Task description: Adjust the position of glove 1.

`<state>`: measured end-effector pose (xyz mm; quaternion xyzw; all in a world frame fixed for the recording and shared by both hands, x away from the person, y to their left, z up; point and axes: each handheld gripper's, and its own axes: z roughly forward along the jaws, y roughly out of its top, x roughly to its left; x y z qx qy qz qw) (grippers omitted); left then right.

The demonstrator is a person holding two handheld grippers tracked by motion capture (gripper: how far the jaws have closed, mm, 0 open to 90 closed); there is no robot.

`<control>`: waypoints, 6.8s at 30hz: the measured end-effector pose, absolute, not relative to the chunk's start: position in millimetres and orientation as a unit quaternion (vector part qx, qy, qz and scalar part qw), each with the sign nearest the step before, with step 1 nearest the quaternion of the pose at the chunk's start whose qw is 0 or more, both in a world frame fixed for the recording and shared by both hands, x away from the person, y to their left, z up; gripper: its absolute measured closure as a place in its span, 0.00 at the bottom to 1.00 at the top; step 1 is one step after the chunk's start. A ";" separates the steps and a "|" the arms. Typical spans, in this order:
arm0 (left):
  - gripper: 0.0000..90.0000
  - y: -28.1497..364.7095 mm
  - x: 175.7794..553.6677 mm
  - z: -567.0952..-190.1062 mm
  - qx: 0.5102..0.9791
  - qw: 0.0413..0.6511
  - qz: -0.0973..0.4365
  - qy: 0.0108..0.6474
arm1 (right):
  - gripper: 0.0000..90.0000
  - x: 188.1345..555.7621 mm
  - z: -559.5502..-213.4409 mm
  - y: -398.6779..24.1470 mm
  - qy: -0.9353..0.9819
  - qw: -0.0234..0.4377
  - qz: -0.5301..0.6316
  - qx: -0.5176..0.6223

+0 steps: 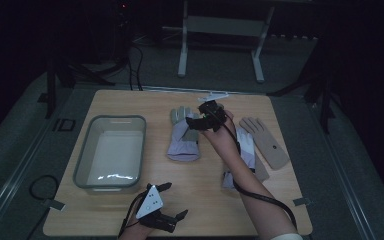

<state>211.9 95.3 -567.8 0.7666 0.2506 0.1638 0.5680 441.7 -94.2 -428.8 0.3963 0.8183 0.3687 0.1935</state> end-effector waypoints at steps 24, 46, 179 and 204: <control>0.02 95.6 212.9 -567.8 0.768 0.570 0.154 0.249 | 0.47 489.7 -532.9 -68.9 0.850 0.113 0.244 0.453; 0.02 96.5 212.8 -567.9 0.764 0.572 0.156 0.255 | 0.95 414.3 -463.0 -102.1 0.838 0.133 0.349 0.398; 0.02 94.9 213.7 -567.8 0.766 0.567 0.155 0.260 | 0.89 342.6 -386.6 -171.2 0.846 0.161 0.331 0.387; 0.02 94.0 213.0 -567.7 0.768 0.563 0.158 0.263 | 0.88 364.0 -486.1 -118.5 0.877 0.117 0.235 0.402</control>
